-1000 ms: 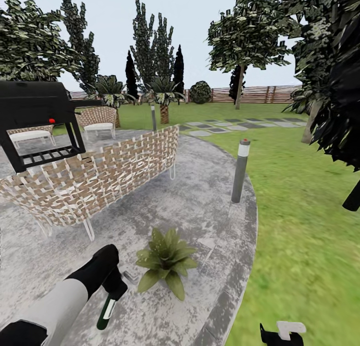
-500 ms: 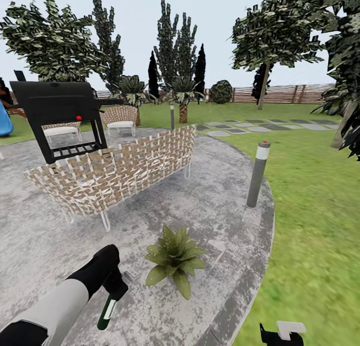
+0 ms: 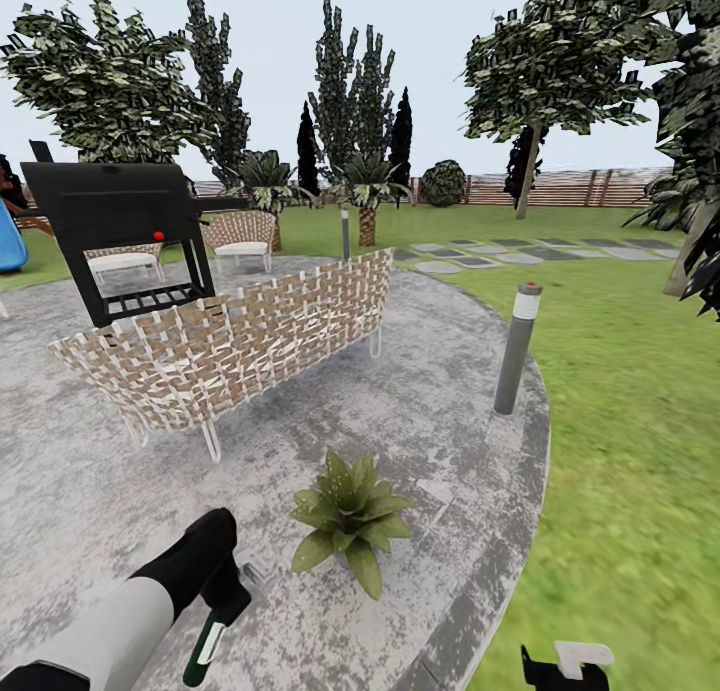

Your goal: Pick up the pesticide atomizer in the garden and spray insectifuge to fully cover both potted plants in the garden.

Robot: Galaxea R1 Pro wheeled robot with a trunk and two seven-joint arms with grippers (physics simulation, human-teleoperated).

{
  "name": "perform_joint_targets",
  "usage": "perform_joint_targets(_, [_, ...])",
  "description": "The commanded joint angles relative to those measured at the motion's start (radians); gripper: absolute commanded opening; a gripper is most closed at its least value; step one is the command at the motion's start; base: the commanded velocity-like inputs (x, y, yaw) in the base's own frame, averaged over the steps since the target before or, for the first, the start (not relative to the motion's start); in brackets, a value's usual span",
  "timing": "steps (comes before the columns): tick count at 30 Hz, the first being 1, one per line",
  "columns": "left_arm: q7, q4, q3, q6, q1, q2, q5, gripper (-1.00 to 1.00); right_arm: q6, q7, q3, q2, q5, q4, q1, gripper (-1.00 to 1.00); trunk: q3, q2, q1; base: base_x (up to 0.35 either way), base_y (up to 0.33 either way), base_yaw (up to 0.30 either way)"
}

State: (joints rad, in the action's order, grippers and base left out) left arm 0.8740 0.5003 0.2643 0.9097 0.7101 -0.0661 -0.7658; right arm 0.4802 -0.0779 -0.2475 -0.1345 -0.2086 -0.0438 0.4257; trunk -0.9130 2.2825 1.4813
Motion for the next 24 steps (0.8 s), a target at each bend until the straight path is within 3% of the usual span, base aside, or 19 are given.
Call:
perform_joint_targets(1, [0.009,0.002,0.004,0.001,0.0,0.0,-0.009,-1.0,0.003,-0.005,-0.006,-0.001,-0.011,0.001,0.001,1.0,-0.001,0.0,0.0,0.0,0.0,0.0])
perform_joint_targets(6, [0.008,0.003,-0.002,0.003,0.001,-0.001,-0.009,-1.0,0.003,-0.005,-0.006,-0.002,-0.011,0.001,0.001,1.0,-0.001,0.0,0.0,0.047,0.0,0.0])
perform_joint_targets(13, [0.009,-0.002,0.001,0.0,0.0,0.001,-0.006,-1.0,0.003,-0.005,-0.006,0.0,-0.011,0.001,0.001,1.0,-0.001,0.0,0.0,0.291,0.0,0.0])
perform_joint_targets(20, [0.01,-0.12,0.002,-0.009,-0.002,-0.004,-0.01,-1.0,0.003,-0.005,-0.006,0.0,-0.011,0.001,0.001,1.0,-0.001,0.0,0.0,0.038,0.0,0.0])
perform_joint_targets(24, [-0.009,-0.125,-0.001,-0.061,-0.066,-0.021,-0.009,-1.0,0.003,-0.005,-0.006,0.0,-0.011,0.001,0.001,1.0,-0.001,0.0,0.0,0.0,0.0,0.0])
